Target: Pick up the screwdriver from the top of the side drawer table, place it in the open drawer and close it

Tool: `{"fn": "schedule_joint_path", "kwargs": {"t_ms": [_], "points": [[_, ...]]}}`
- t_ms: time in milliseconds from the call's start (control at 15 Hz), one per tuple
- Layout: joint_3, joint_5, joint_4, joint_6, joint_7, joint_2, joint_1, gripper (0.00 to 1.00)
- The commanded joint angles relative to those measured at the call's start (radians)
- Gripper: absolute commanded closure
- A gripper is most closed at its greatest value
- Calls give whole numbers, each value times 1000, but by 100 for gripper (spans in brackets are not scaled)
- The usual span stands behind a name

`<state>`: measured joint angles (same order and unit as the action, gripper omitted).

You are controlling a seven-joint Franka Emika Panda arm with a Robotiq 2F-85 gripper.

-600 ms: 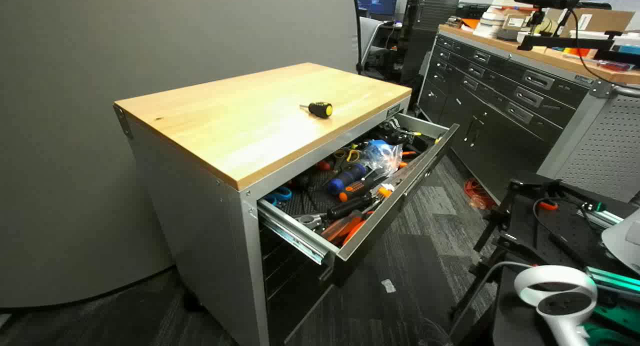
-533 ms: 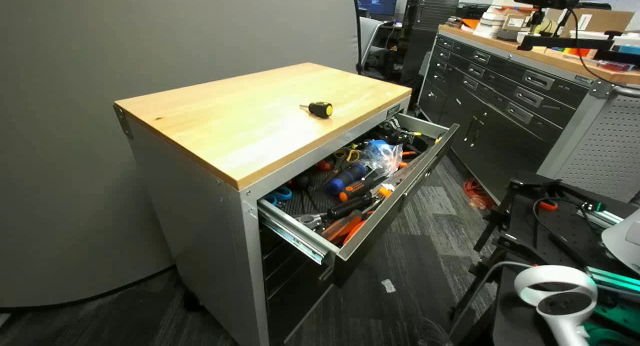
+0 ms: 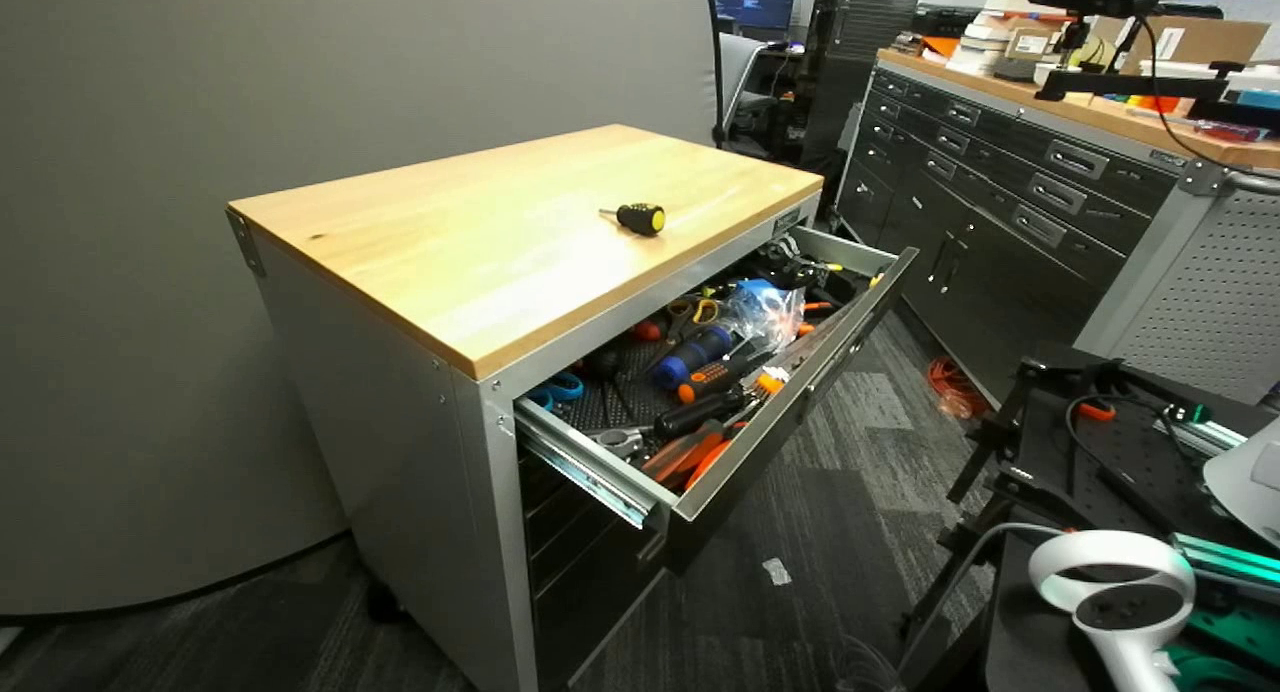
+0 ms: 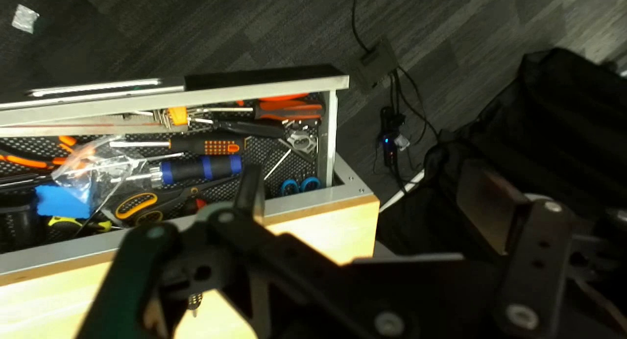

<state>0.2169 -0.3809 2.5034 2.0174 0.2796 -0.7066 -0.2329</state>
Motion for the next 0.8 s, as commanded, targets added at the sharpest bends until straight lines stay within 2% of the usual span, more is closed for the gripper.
{"fn": "schedule_joint_path", "kwargs": {"t_ms": [0,133,333,600,733], "points": [[49,-2,-52,202,55,164,58,0],[56,31,-108,288,59,291,75,0],[72,153,-215,361,96,483,119,0],[47,397,-387,354,186,719,145,0],[13,497,-476,331,221,815,128,0]]}}
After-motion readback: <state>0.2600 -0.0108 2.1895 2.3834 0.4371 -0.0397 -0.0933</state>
